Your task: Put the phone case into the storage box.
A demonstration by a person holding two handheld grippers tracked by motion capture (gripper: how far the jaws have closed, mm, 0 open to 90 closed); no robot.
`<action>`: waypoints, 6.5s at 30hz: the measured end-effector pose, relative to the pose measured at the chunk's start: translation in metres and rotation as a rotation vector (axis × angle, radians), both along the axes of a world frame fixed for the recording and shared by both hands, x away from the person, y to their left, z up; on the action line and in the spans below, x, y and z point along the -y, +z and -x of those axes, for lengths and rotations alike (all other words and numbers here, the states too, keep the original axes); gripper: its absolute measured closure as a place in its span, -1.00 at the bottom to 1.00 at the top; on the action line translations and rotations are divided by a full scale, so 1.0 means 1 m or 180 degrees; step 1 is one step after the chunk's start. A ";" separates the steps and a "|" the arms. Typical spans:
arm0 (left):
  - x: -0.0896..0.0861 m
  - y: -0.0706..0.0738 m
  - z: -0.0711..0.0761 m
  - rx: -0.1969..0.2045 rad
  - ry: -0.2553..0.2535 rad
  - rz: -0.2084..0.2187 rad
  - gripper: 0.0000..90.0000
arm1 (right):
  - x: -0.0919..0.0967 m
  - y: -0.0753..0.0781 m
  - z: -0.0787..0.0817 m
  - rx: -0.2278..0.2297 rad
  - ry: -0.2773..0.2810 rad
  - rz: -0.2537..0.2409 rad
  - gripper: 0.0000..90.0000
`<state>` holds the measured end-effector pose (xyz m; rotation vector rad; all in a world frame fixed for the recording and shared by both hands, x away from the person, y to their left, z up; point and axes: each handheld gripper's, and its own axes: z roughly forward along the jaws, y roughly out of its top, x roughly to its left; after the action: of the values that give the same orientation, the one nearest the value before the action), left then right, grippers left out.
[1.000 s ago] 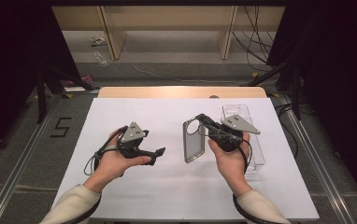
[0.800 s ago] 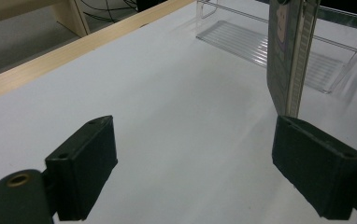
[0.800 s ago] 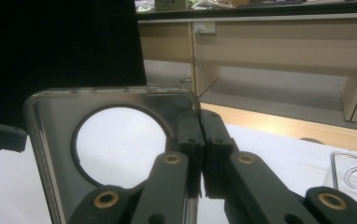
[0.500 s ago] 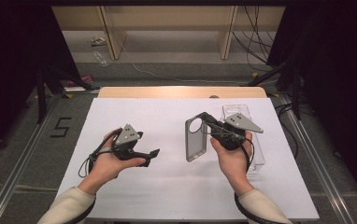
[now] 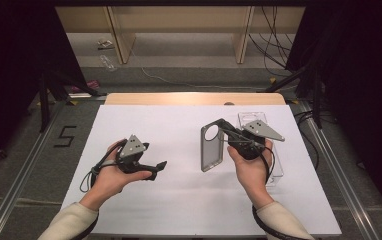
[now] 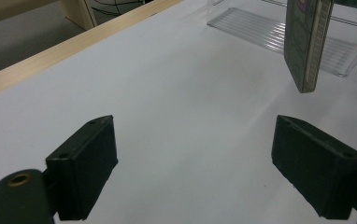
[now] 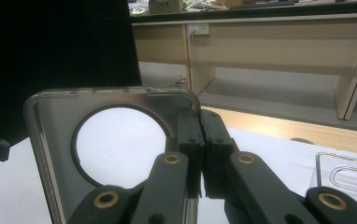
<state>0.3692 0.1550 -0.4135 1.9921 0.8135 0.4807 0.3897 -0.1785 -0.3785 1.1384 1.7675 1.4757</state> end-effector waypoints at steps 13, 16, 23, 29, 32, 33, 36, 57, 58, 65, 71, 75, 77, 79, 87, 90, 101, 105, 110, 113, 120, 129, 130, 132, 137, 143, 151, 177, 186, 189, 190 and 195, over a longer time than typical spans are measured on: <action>-0.003 -0.001 0.001 0.0012 0.0006 -0.0019 -0.69 | 0.005 0.003 -0.001 0.0000 -0.0029 -0.0021 0.97; -0.004 -0.001 0.001 0.0013 0.0007 -0.0029 -0.69 | 0.006 0.004 -0.001 0.0005 -0.0039 -0.0028 0.97; -0.005 -0.001 0.002 0.0001 0.0023 -0.0028 -0.69 | 0.007 0.005 -0.001 0.0000 -0.0054 -0.0033 0.97; -0.006 -0.001 0.003 0.0008 0.0022 -0.0033 -0.69 | 0.009 0.006 -0.002 0.0001 -0.0059 -0.0045 0.97; -0.006 -0.001 0.003 0.0008 0.0023 -0.0033 -0.69 | 0.009 0.007 -0.002 0.0002 -0.0077 -0.0005 0.97; -0.006 -0.001 0.003 0.0008 0.0023 -0.0033 -0.69 | 0.009 0.007 -0.002 0.0002 -0.0077 -0.0005 0.97; -0.007 -0.002 0.003 0.0003 0.0026 -0.0031 -0.69 | 0.009 0.007 -0.002 0.0002 -0.0077 -0.0003 0.97; -0.007 -0.002 0.002 0.0013 0.0032 -0.0046 -0.69 | 0.018 0.011 -0.004 0.0007 -0.0139 -0.0022 0.97; -0.007 -0.002 0.003 0.0015 0.0028 -0.0049 -0.69 | 0.018 0.012 -0.003 0.0005 -0.0146 -0.0025 0.97; -0.007 -0.002 0.003 0.0018 0.0031 -0.0051 -0.69 | 0.023 0.014 -0.004 0.0016 -0.0183 -0.0038 0.97; -0.007 -0.001 0.003 0.0015 0.0035 -0.0050 -0.69 | 0.025 0.016 -0.004 0.0023 -0.0198 -0.0036 0.97; -0.007 -0.001 0.003 0.0017 0.0030 -0.0058 -0.69 | 0.027 0.017 -0.004 0.0030 -0.0223 -0.0035 0.97; -0.007 -0.002 0.002 0.0019 0.0032 -0.0054 -0.69 | 0.029 0.018 -0.005 0.0028 -0.0235 -0.0044 0.97; -0.007 -0.002 0.002 0.0018 0.0034 -0.0056 -0.69 | 0.031 0.018 -0.005 0.0030 -0.0249 -0.0047 0.97; -0.007 -0.002 0.002 0.0016 0.0037 -0.0058 -0.69 | 0.036 0.021 -0.005 0.0047 -0.0298 -0.0061 0.97; -0.008 -0.002 0.002 0.0017 0.0037 -0.0058 -0.69 | 0.038 0.023 -0.005 0.0057 -0.0317 -0.0072 0.97; -0.008 -0.002 0.002 0.0017 0.0037 -0.0057 -0.69 | 0.041 0.024 -0.006 0.0050 -0.0343 -0.0073 0.97; -0.008 -0.002 0.002 0.0017 0.0041 -0.0061 -0.69 | 0.041 0.024 -0.006 0.0052 -0.0344 -0.0073 0.97; -0.008 -0.002 0.002 0.0020 0.0044 -0.0060 -0.69 | 0.043 0.024 -0.006 0.0051 -0.0360 -0.0080 0.97; -0.008 -0.001 0.002 0.0018 0.0048 -0.0058 -0.69 | 0.044 0.025 -0.006 0.0060 -0.0366 -0.0085 0.97; -0.008 -0.002 0.002 0.0020 0.0048 -0.0065 -0.69 | 0.048 0.027 -0.006 0.0072 -0.0401 -0.0103 0.97; -0.009 -0.002 0.002 0.0024 0.0048 -0.0068 -0.69 | 0.052 0.029 -0.006 0.0087 -0.0432 -0.0128 0.97; -0.009 -0.002 0.002 0.0025 0.0050 -0.0066 -0.69 | 0.053 0.030 -0.006 0.0090 -0.0444 -0.0135 0.97; -0.009 -0.002 0.002 0.0025 0.0054 -0.0059 -0.69 | 0.054 0.030 -0.006 0.0095 -0.0449 -0.0137 0.97; -0.010 -0.002 0.001 0.0021 0.0059 -0.0067 -0.69 | 0.057 0.031 -0.006 0.0104 -0.0478 -0.0150 0.97; -0.010 -0.002 0.001 0.0023 0.0056 -0.0068 -0.68 | 0.062 0.034 -0.006 0.0131 -0.0527 -0.0175 0.97; -0.013 -0.004 0.003 0.0018 0.0037 -0.0080 -0.68 | 0.068 0.035 -0.007 0.0143 -0.0579 -0.0181 0.97; -0.018 -0.005 0.005 0.0025 0.0043 -0.0073 -0.68 | 0.091 0.044 -0.006 0.0202 -0.0780 -0.0248 0.97; -0.019 -0.005 0.005 0.0020 0.0060 -0.0071 -0.68 | 0.097 0.044 -0.007 0.0208 -0.0833 -0.0252 0.97; -0.019 -0.005 0.005 0.0027 0.0068 -0.0063 -0.68 | 0.099 0.044 -0.007 0.0203 -0.0844 -0.0250 0.97; -0.019 -0.005 0.005 0.0028 0.0070 -0.0061 -0.68 | 0.100 0.044 -0.007 0.0199 -0.0863 -0.0250 0.97; -0.019 -0.005 0.005 0.0027 0.0065 -0.0063 -0.68 | 0.102 0.043 -0.008 0.0198 -0.0882 -0.0250 0.97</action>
<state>0.3644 0.1743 -0.4182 2.0002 0.8275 0.5106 0.3977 -0.2808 -0.3350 1.3040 1.4540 1.4056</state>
